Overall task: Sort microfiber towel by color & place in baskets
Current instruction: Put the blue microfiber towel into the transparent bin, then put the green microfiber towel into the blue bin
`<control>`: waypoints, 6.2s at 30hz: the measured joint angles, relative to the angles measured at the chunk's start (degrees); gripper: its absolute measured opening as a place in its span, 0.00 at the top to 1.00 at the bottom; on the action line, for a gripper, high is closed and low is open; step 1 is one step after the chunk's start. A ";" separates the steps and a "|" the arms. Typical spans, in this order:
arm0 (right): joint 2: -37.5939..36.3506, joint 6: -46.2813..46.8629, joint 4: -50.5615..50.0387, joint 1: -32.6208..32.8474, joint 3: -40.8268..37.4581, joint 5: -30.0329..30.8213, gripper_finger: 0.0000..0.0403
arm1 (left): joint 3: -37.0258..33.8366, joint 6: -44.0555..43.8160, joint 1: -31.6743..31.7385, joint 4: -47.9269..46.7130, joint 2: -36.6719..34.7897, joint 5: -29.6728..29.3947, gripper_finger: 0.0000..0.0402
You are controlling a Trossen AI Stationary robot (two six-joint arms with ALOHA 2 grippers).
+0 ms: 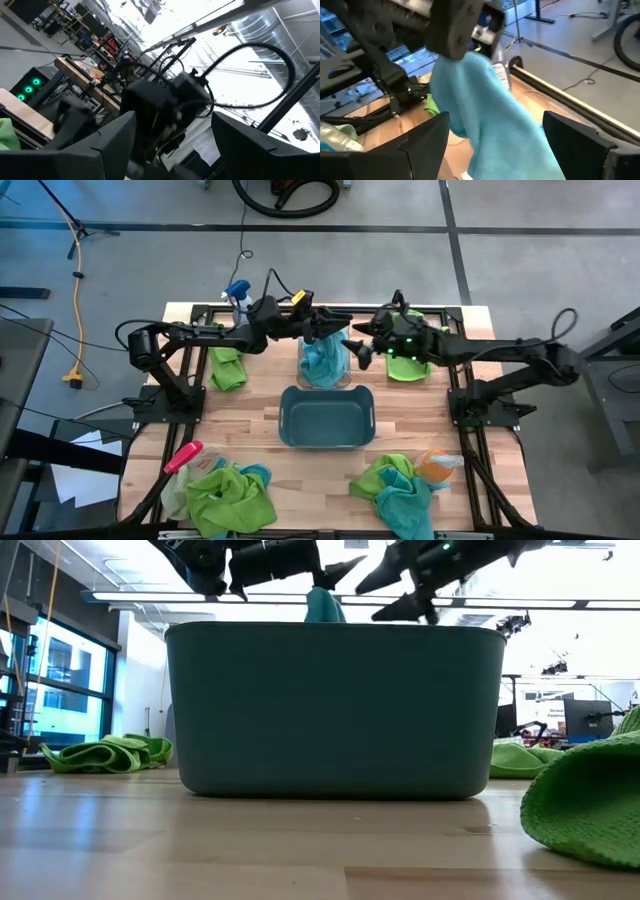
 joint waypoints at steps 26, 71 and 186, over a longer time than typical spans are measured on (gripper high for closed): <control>10.87 -4.51 15.70 -0.01 0.00 -0.87 0.58 | 0.00 0.98 -0.04 0.59 0.00 0.09 0.38; 21.17 0.45 15.05 -1.99 2.62 -6.76 1.00 | -0.04 -8.77 11.06 18.64 -6.14 13.80 0.38; -24.63 2.09 -19.85 -9.64 -8.70 -14.78 0.31 | -3.15 6.93 -2.24 -125.34 -24.15 -36.30 0.38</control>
